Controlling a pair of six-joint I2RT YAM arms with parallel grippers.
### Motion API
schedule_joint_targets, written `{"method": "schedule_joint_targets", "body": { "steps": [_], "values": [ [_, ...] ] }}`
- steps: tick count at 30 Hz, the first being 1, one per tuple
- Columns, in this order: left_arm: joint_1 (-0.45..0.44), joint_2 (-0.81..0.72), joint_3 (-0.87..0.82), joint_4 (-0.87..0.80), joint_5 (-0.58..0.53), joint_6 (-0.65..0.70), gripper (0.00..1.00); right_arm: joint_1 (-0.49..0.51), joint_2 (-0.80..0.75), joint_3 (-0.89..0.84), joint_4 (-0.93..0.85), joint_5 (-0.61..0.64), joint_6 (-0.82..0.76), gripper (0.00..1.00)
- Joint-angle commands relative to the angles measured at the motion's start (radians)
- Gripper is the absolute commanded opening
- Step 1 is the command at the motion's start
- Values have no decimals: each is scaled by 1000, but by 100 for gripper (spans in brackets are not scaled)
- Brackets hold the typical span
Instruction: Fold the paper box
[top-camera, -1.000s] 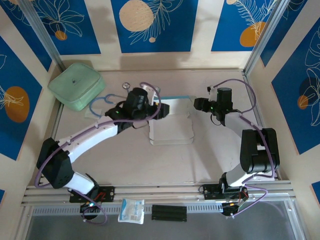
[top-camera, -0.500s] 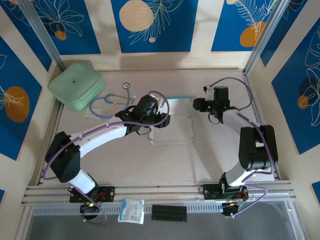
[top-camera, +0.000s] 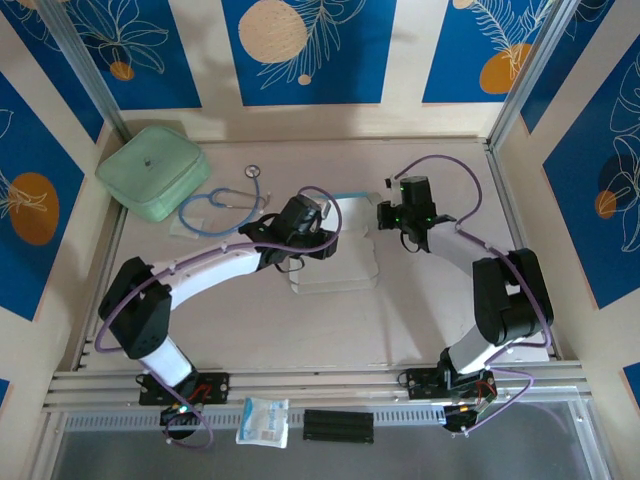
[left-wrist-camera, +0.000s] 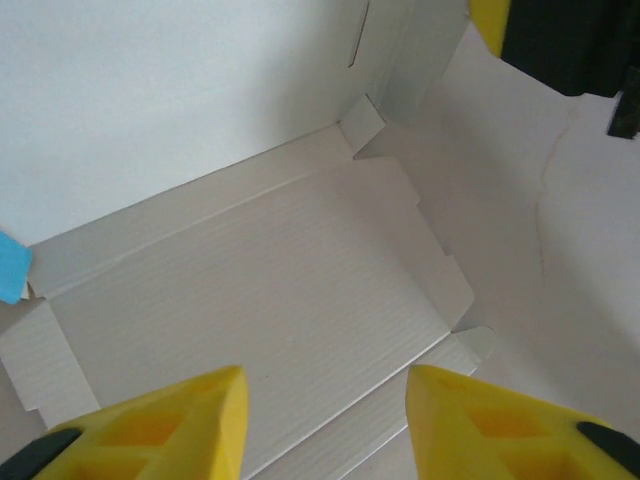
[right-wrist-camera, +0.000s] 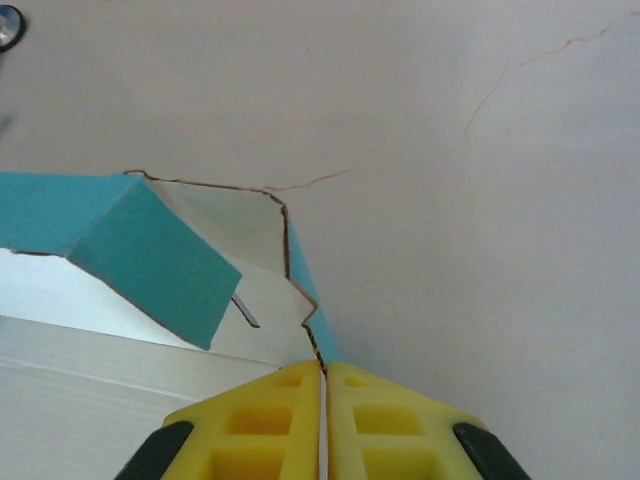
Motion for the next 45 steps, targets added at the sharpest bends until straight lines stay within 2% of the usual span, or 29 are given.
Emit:
{"method": "schedule_joint_targets", "body": {
  "steps": [1, 5, 9, 12, 17, 23, 29, 45],
  "values": [
    [-8, 37, 20, -32, -34, -51, 42, 61, -58, -33, 34, 179, -4, 8],
    [-8, 72, 18, -19, -59, -99, 33, 117, -87, -77, 77, 290, 22, 7],
    [-8, 123, 12, 49, -27, -124, 19, 155, -93, -117, 115, 346, 64, 6],
    [-10, 174, 29, 76, 11, -132, 12, 181, -88, -138, 139, 382, 77, 6],
    [-9, 242, 40, 100, 61, -138, 9, 200, -94, -156, 140, 417, 114, 6],
    [-11, 311, 49, 202, 201, -136, 2, 205, -125, -176, 137, 394, 156, 6],
    [-14, 357, 60, 227, 187, -113, 0, 210, -133, -156, 76, 372, 212, 5],
    [-14, 473, 65, 264, 205, -114, 0, 222, -119, -54, -129, 393, 508, 1]
  ]
}}
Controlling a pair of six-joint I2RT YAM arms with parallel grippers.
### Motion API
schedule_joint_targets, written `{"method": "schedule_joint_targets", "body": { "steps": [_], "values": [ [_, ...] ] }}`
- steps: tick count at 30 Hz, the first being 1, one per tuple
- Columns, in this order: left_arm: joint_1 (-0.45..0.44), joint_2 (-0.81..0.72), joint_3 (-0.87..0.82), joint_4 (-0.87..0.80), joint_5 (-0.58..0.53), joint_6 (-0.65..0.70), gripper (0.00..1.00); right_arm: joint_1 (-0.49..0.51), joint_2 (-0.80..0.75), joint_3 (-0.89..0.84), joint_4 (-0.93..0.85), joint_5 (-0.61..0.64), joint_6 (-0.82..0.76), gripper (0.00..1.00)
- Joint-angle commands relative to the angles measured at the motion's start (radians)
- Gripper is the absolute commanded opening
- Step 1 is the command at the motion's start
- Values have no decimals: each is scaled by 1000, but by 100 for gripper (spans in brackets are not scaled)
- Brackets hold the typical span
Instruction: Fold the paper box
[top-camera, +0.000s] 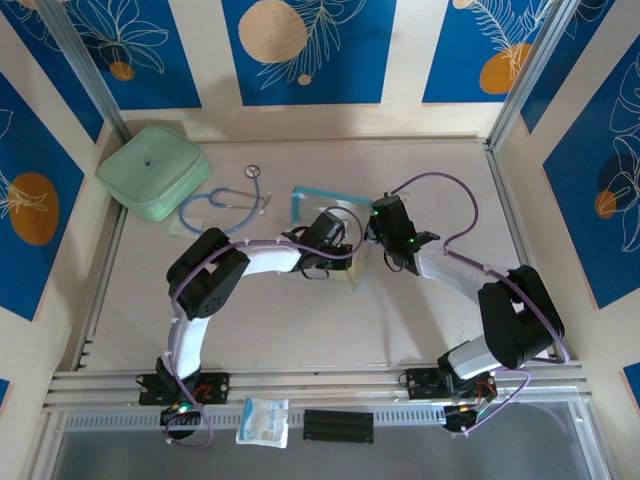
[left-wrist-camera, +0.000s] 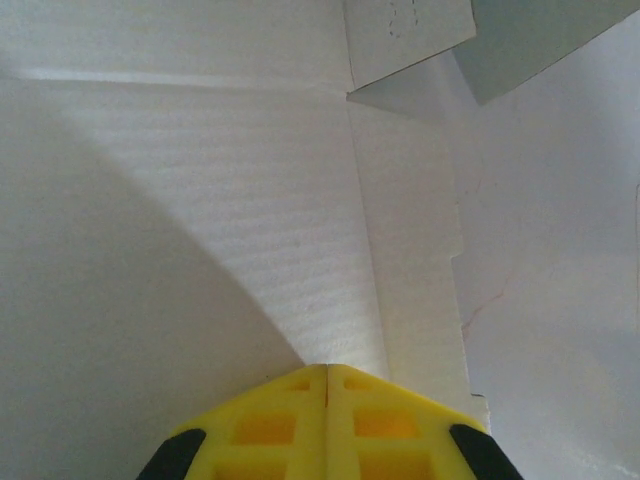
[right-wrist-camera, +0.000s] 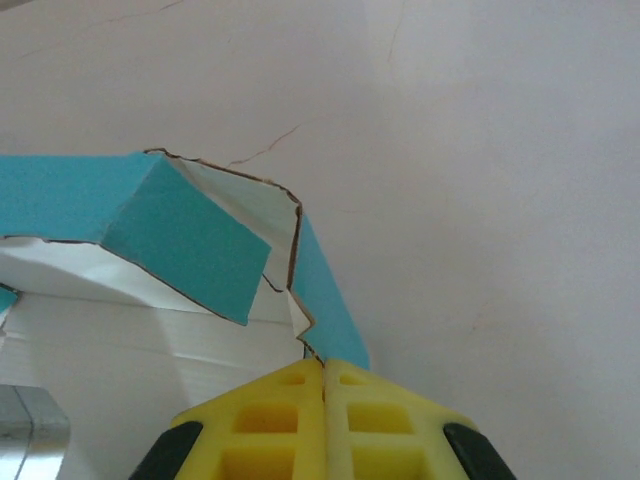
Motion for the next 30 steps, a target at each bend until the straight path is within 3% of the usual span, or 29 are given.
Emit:
{"method": "schedule_joint_targets", "body": {
  "steps": [1, 15, 19, 23, 30],
  "values": [
    [-8, 47, 4, -33, 8, 13, 0, 11, -1, 38, -59, 16, 97, 1],
    [-9, 47, 5, -35, -5, 18, 0, 18, 20, 64, -54, -1, 124, 2],
    [-8, 41, 0, -31, -2, 19, 0, 5, 49, 36, -5, 78, 3, 15],
    [-8, 37, -2, -33, -3, 26, 0, -59, 53, -5, 46, -14, -37, 27],
    [-9, 39, 7, -37, -2, 29, 0, -163, 57, -50, 194, -283, -116, 32]
  ]
}}
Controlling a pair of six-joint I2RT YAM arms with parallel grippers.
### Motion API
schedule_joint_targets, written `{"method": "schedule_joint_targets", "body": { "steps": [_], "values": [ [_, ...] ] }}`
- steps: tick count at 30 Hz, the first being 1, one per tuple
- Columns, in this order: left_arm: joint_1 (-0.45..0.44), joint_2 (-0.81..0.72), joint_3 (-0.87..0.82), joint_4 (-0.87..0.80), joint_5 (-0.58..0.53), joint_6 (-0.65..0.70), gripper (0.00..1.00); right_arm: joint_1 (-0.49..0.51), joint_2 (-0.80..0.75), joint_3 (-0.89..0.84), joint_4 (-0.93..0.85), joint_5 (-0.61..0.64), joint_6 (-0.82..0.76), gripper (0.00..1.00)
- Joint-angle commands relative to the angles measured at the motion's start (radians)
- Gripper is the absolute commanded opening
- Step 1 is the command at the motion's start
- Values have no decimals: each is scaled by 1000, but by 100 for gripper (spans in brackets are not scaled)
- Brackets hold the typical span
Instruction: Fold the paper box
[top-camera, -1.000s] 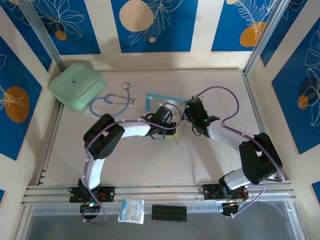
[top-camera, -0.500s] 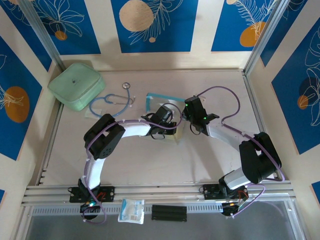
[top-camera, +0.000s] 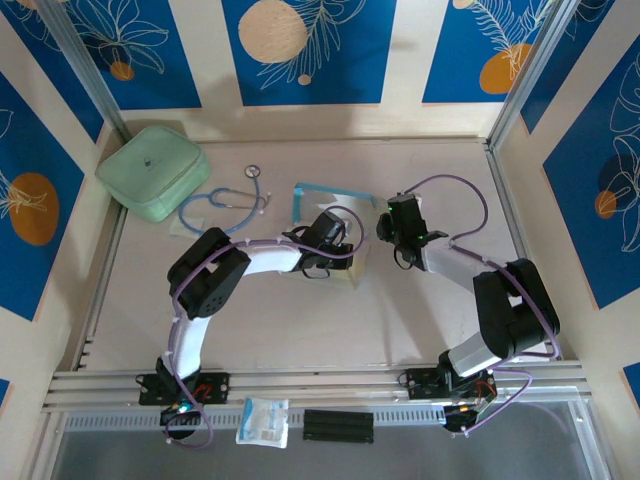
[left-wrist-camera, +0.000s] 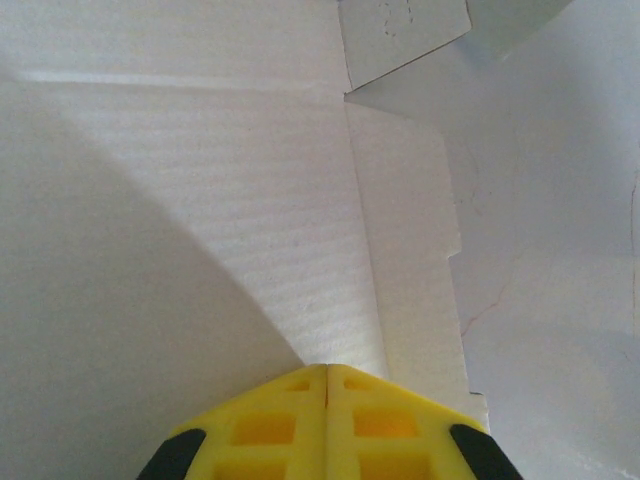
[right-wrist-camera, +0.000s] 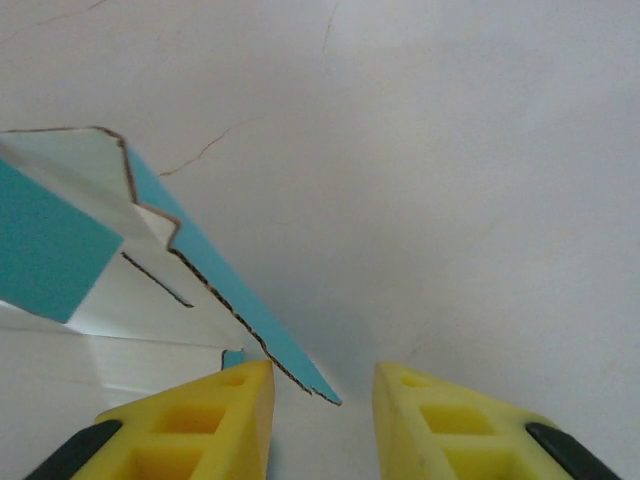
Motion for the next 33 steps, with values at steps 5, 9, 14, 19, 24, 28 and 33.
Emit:
{"method": "schedule_joint_targets", "body": {
  "steps": [5, 9, 14, 19, 24, 28, 33],
  "values": [
    [-8, 30, 3, -48, -11, 32, 0, -57, 28, -5, 151, -277, -87, 32],
    [-9, 28, 3, -54, -13, 35, 0, -62, 44, 8, 159, -292, -97, 24],
    [-8, 31, 6, -56, -19, 35, 0, -48, 38, 12, 139, -248, -68, 13],
    [-9, 59, 27, -57, -19, 35, 0, 7, 14, 65, 28, -141, -8, 8],
    [-9, 71, 42, -62, -18, 32, 0, 53, 17, 131, -113, -41, 109, 7],
    [-10, 72, 53, -66, -22, 38, 0, 91, 23, 124, -135, -6, 176, 7],
    [-8, 70, 55, -66, -17, 36, 0, 128, 40, 98, -122, 41, 193, 6]
  ]
}}
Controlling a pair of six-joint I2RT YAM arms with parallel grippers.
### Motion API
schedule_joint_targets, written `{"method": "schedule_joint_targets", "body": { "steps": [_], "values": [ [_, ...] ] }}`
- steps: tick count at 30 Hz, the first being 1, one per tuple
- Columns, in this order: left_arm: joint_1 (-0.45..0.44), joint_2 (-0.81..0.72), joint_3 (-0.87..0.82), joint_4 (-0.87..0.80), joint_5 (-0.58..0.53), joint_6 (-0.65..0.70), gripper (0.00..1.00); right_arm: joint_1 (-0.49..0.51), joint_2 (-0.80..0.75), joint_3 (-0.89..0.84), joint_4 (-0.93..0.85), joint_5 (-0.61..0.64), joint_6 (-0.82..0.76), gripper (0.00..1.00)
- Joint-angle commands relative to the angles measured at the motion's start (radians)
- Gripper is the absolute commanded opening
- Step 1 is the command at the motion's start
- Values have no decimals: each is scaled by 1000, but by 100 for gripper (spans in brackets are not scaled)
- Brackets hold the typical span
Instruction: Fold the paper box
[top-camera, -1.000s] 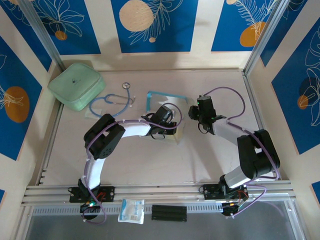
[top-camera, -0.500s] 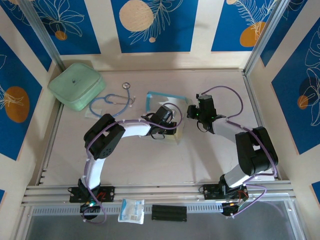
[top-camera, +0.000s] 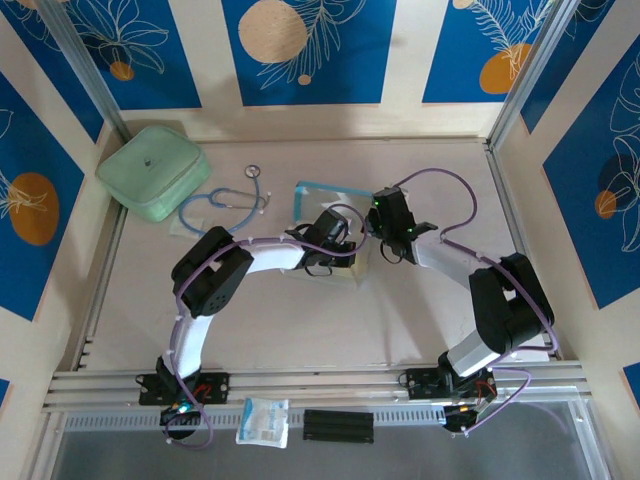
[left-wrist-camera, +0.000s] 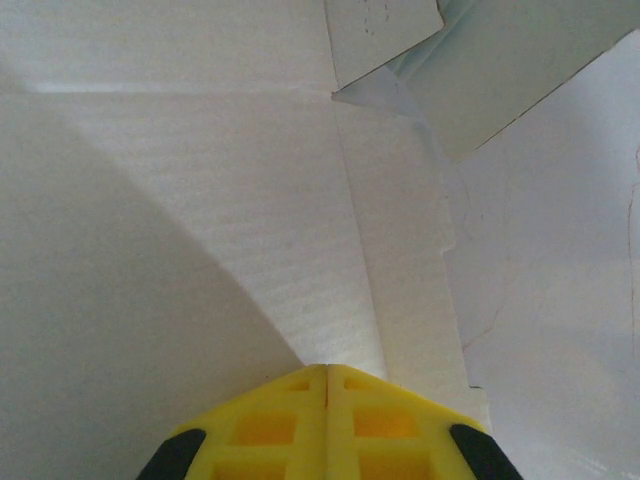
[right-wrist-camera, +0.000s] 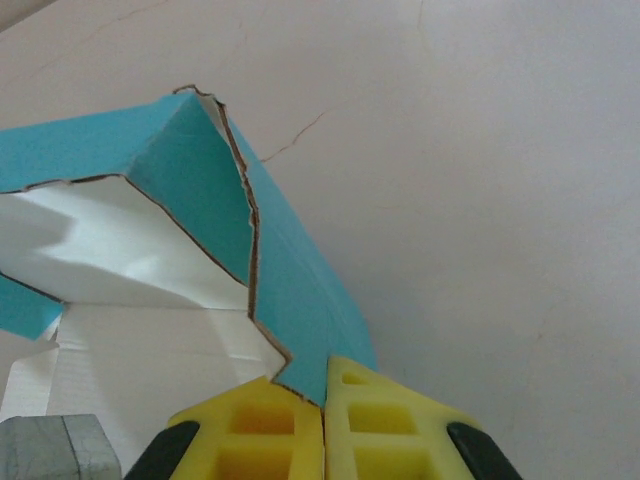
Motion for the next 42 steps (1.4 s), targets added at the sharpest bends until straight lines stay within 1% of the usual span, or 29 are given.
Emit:
{"method": "schedule_joint_targets", "body": {
  "steps": [1, 7, 9, 13, 18, 21, 24, 26, 32, 36, 38, 40, 42],
  "values": [
    [-8, 40, 8, -53, -18, 18, 0, 33, 5, -23, -24, 36, 59, 6],
    [-8, 37, 12, -53, -21, 20, 0, 70, 3, -123, 55, 82, 79, 6],
    [-8, 37, 14, -53, -19, 19, 0, 99, 5, -160, 96, 135, 79, 6],
    [-7, 18, 8, -48, -14, 12, 0, 124, 12, -194, 116, 177, 87, 6],
    [-6, -46, -16, -41, -23, 9, 10, 146, 8, -201, 115, 231, 71, 6],
    [1, -99, -44, -41, -47, -1, 20, 161, 9, -205, 123, 268, 59, 5],
    [10, -159, -85, -41, -69, -13, 26, 167, 12, -207, 119, 283, 57, 5],
    [10, -203, -115, -40, -104, -19, 29, 170, 9, -207, 116, 290, 59, 5],
    [17, -372, -198, -40, -209, -24, 31, 177, 2, -198, 104, 306, 45, 5],
    [43, -523, -214, -121, -306, -59, 30, 188, 4, -188, 94, 333, 23, 5],
    [70, -578, -187, -189, -334, -67, 34, 191, 2, -185, 93, 347, 10, 5],
    [109, -603, -136, -264, -319, -68, 38, 196, 0, -183, 96, 360, -5, 5],
    [165, -604, -84, -317, -262, -66, 43, 200, -1, -181, 98, 375, -17, 5]
  ]
}}
